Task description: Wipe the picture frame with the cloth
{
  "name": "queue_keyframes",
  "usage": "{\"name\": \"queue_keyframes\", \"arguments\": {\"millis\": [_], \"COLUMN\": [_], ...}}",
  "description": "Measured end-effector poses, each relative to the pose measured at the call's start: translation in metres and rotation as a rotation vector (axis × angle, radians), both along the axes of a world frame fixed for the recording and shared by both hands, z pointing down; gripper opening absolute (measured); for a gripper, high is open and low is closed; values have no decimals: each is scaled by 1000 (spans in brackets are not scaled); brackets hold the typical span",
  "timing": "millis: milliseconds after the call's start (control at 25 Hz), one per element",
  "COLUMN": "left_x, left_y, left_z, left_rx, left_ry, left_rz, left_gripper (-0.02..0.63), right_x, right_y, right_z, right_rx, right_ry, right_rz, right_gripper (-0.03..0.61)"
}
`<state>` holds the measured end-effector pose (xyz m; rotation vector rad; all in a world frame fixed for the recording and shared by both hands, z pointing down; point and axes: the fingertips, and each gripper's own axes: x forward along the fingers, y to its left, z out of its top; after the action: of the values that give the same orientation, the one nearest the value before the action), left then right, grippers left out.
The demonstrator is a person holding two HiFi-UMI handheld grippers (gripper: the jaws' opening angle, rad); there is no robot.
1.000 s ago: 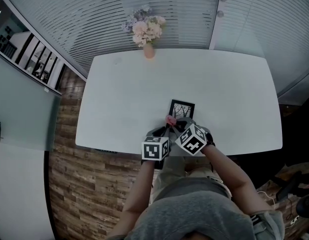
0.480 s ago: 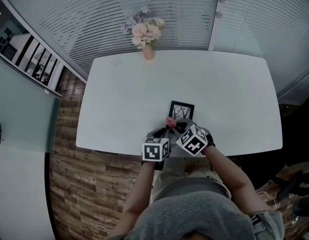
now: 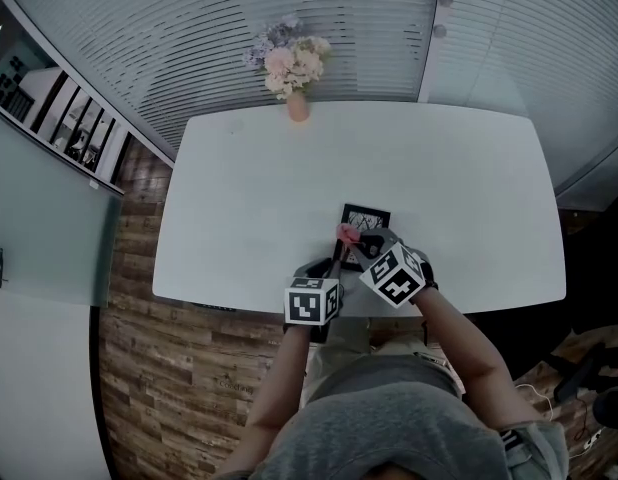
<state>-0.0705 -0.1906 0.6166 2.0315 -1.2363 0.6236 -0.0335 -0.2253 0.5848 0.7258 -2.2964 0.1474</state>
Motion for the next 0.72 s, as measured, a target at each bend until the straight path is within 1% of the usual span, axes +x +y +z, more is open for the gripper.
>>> {"name": "queue_keyframes", "arguments": {"millis": [440, 720], "left_x": [1, 1], "left_y": [1, 1], "left_z": [1, 1], "left_rx": [-10, -14], "left_ry": [3, 18], "left_rz": [10, 14], "left_gripper": [54, 54], "right_x": [31, 46], "right_y": [-38, -55], "right_z": [-5, 3], "right_rx": [36, 54], "right_ry": [29, 81], "right_rz": [82, 117], "right_gripper": [38, 38]}}
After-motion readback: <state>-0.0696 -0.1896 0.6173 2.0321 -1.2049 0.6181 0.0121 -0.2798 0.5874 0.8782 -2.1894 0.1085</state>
